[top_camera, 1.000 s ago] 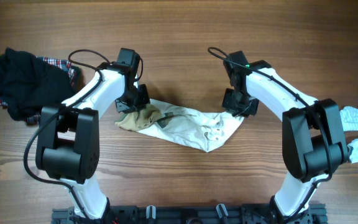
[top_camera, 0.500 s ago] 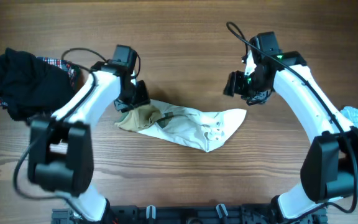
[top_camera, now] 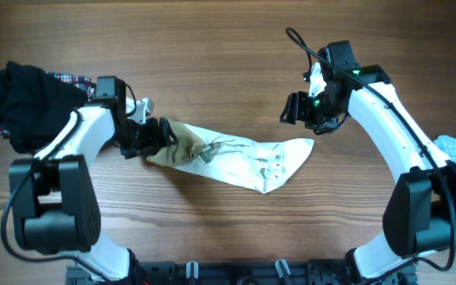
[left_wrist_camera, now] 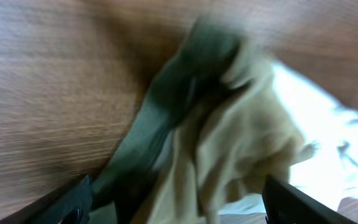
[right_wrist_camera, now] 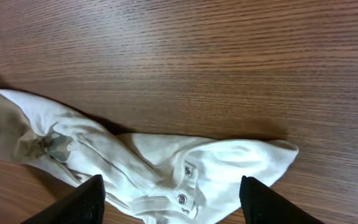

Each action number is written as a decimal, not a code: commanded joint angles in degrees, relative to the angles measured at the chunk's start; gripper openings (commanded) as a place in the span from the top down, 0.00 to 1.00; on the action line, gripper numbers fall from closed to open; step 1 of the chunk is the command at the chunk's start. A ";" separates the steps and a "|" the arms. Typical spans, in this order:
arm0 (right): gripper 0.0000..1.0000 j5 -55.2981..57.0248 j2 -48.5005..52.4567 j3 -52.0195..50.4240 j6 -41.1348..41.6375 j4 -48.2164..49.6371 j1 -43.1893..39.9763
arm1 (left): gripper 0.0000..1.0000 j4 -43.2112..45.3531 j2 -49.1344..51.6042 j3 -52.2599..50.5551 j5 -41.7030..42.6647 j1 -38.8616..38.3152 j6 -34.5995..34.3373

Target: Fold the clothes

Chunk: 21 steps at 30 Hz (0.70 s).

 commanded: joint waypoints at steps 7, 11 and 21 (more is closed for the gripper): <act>0.30 2.10 -0.79 0.85 -0.94 0.00 -0.31 | 0.19 4.11 7.89 -1.03 4.17 -4.24 1.84; 0.31 2.10 -0.79 0.85 -0.94 -0.33 -0.31 | 0.47 4.72 10.01 -1.03 3.63 -8.90 -0.09; 0.33 13.55 -3.52 0.87 0.52 -3.56 -5.95 | 0.96 1.01 2.34 -0.42 -0.61 -9.09 -8.66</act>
